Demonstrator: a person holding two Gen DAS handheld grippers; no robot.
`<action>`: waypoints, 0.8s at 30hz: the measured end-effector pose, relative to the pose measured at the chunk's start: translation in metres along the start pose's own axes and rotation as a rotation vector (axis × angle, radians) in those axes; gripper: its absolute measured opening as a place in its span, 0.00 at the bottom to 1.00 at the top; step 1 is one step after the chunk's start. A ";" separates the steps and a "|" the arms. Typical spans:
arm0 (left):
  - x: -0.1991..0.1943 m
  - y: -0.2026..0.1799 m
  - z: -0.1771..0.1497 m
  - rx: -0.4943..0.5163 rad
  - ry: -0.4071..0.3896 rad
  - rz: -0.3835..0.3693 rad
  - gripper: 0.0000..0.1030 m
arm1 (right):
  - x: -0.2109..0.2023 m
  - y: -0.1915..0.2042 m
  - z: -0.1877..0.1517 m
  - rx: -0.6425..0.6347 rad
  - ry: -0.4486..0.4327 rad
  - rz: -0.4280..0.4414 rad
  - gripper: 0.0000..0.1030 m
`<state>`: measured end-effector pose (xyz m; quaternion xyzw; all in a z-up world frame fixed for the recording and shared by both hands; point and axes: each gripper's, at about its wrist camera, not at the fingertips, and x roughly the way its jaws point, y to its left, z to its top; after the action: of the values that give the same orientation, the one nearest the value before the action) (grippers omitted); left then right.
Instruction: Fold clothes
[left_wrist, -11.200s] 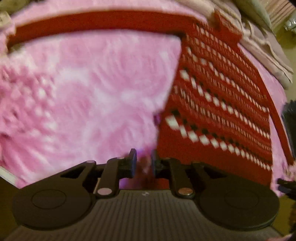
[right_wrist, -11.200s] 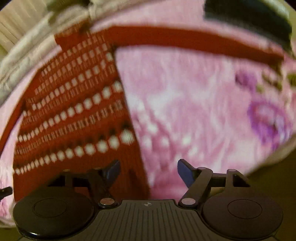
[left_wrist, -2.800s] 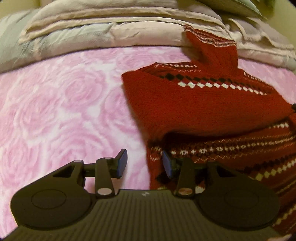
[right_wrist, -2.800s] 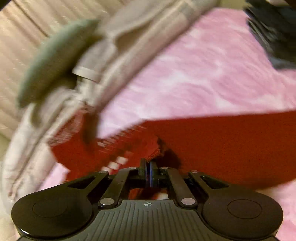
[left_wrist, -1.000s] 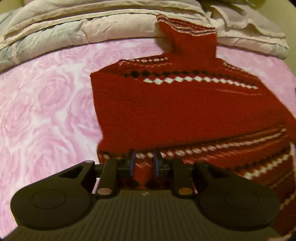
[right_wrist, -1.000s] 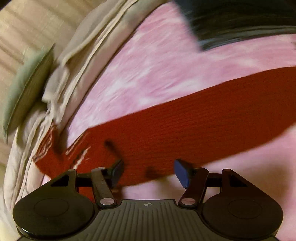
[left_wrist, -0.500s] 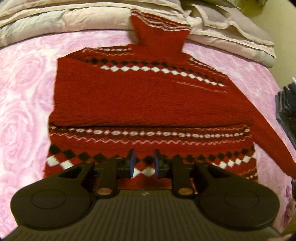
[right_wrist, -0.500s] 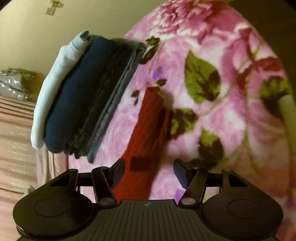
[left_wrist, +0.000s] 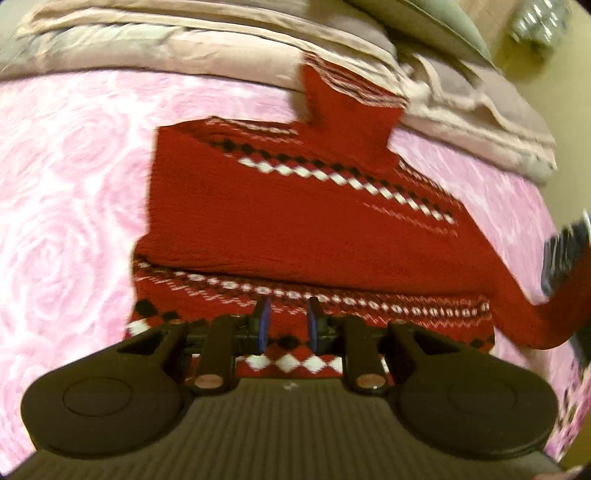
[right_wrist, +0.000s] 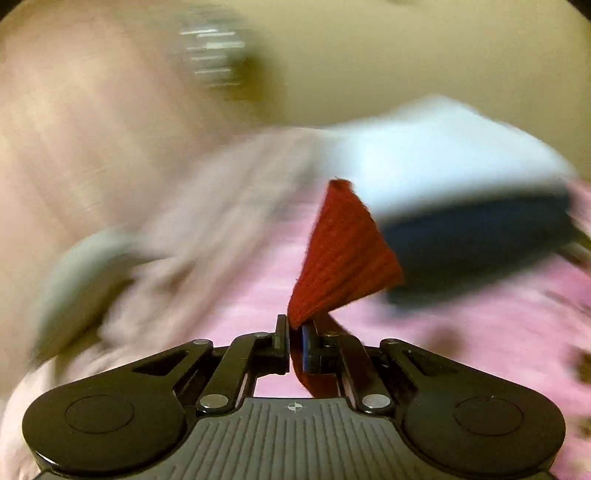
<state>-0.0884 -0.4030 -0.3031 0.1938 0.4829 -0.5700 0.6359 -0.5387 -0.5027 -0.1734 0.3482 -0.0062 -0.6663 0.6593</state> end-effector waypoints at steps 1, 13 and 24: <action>-0.003 0.008 0.001 -0.027 -0.007 0.001 0.16 | 0.000 0.038 -0.010 -0.062 0.010 0.100 0.05; -0.018 0.092 -0.002 -0.221 -0.016 0.053 0.16 | 0.031 0.139 -0.192 -0.481 0.627 0.146 0.92; 0.040 0.080 0.040 -0.385 -0.035 -0.089 0.31 | 0.056 0.065 -0.183 -0.774 0.447 -0.097 0.78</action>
<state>-0.0041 -0.4349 -0.3424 0.0372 0.5800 -0.4978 0.6438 -0.3890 -0.4778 -0.3067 0.2111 0.4025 -0.5580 0.6943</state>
